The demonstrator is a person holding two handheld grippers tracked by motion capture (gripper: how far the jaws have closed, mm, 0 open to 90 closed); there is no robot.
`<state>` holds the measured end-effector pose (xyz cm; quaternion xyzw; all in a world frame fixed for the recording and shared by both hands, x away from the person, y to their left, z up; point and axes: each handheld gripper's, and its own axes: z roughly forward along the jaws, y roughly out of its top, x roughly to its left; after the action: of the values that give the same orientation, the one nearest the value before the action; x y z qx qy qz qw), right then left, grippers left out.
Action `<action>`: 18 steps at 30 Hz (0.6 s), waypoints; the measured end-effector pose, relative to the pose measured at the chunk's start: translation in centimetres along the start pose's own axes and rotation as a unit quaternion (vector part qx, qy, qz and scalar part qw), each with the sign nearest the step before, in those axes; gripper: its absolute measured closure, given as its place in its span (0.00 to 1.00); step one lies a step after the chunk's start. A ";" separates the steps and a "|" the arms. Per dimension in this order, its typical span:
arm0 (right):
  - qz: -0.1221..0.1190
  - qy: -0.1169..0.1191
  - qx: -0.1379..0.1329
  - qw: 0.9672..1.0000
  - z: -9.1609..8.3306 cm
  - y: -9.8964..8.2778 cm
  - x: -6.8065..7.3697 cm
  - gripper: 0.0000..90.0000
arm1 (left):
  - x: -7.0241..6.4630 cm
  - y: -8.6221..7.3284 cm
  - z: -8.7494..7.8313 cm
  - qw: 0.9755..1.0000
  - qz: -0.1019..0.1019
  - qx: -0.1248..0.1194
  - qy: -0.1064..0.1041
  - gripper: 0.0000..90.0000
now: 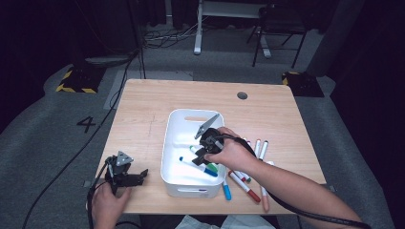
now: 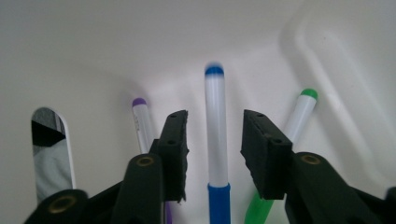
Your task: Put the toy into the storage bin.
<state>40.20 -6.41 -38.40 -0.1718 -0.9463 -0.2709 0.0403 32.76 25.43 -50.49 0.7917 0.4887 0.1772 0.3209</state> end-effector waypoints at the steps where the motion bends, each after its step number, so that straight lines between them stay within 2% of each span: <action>1: 0.004 0.001 -0.010 1.000 -0.3 0.1 0.0 0.63 | 0.0 0.0 0.0 1.000 0.000 0.000 0.000 0.12; 4: -0.008 -0.006 -0.025 1.000 -1.1 0.2 -0.1 0.61 | 0.0 0.0 0.0 1.000 0.000 0.000 0.000 0.12; 5: -0.034 -0.007 -0.047 0.998 -1.3 0.3 -0.5 0.61 | 0.0 0.0 0.0 1.000 0.000 0.000 0.000 0.12; 7: -0.020 -0.011 -0.046 0.999 -2.0 0.2 -0.3 0.59 | 0.0 0.0 0.0 1.000 0.000 0.000 0.000 0.12; 12: -0.011 -0.019 -0.059 0.998 -3.5 -0.1 -0.4 0.59 | 0.0 0.0 0.0 1.000 0.000 0.000 0.000 0.12; 18: -0.017 -0.037 -0.076 0.996 -4.9 -0.6 -0.7 0.59 | 0.0 0.0 0.0 1.000 0.000 0.000 0.000 0.12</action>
<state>40.59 -9.67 -34.65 -0.1684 -0.9265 -0.3363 -0.0120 32.77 25.43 -50.50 0.7915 0.4889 0.1770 0.3212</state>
